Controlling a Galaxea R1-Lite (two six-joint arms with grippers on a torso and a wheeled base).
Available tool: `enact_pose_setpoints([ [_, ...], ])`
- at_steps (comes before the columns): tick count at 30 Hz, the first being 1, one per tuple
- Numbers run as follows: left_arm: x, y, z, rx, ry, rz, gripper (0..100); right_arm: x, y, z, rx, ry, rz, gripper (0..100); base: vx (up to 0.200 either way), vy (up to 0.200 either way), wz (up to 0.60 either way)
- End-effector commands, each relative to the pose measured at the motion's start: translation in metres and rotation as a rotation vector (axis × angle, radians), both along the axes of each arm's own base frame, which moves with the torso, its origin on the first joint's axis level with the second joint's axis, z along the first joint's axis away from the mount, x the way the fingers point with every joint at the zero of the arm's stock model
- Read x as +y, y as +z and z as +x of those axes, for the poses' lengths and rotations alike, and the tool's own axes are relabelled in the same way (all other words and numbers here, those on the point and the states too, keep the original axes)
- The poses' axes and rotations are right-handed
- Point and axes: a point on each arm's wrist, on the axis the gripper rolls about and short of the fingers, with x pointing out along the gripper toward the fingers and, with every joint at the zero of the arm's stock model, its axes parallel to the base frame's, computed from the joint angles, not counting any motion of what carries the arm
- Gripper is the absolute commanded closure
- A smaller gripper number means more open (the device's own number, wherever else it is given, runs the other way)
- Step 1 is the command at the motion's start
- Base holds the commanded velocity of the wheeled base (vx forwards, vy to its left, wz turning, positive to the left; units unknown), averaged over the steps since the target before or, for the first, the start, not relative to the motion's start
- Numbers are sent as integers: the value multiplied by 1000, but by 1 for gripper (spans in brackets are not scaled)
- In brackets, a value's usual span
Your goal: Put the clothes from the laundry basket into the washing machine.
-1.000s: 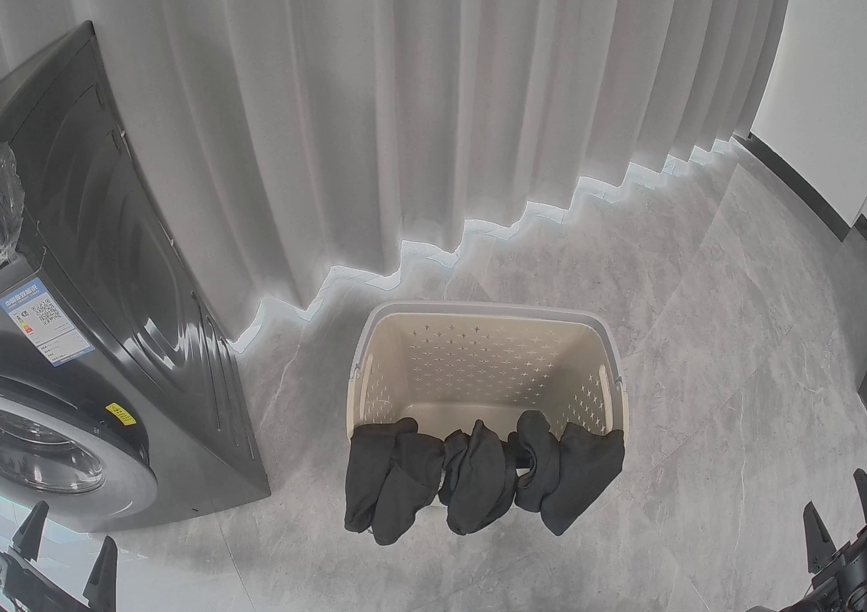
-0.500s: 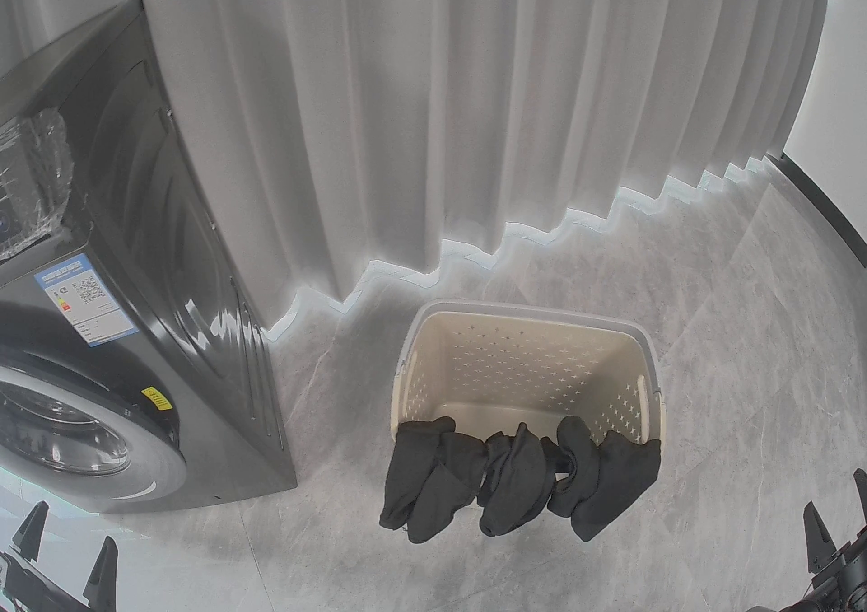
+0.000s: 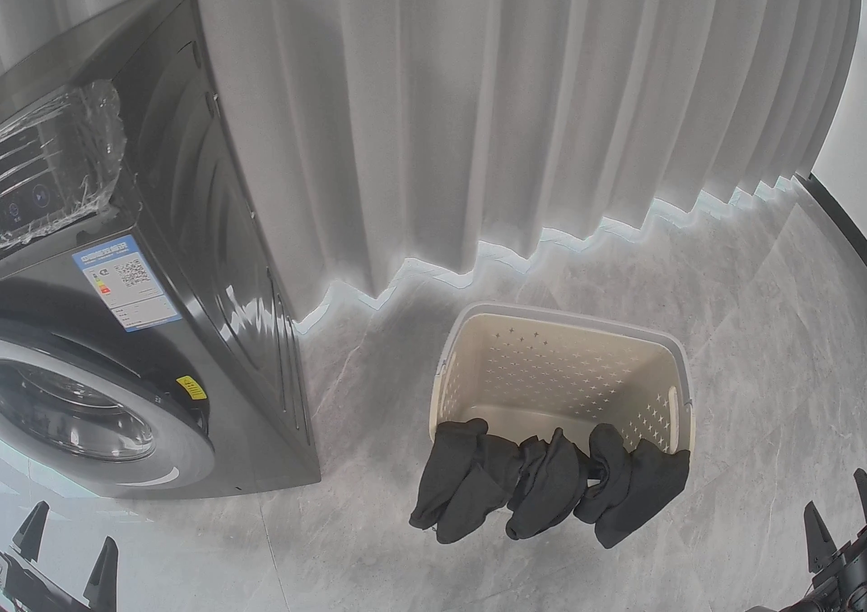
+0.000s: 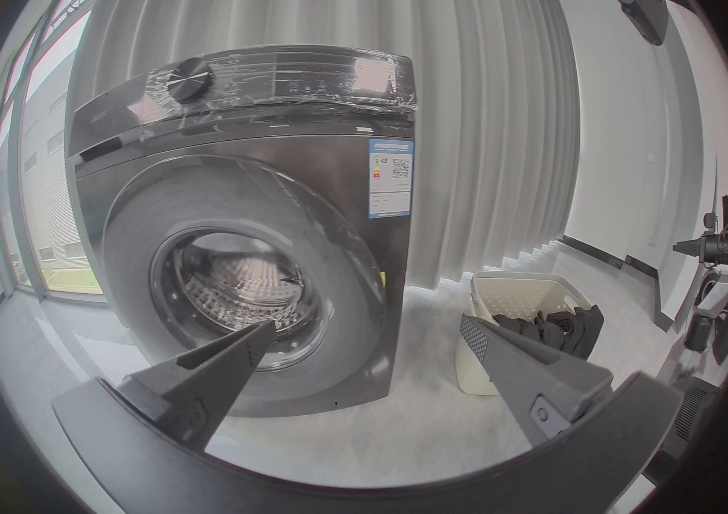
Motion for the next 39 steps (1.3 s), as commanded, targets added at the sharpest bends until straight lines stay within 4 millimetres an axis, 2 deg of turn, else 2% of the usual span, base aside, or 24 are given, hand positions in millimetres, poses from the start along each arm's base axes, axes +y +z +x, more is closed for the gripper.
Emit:
enact_pose_setpoints([
  [1,0,-5,0,3,0,-1,0,0,-5,1,18,0,0,0,0,0,600],
  [11,0,-5,0,5,0,-1,0,0,-5,1,18,-1,-2,0,0,0,60],
  [20,0,-5,0,5,0,-1,0,0,-5,1,18,-1,0,0,0,0,600],
  [39,0,-5,0,5,0,-1,0,0,-5,1,16,2,0,0,0,0,0],
])
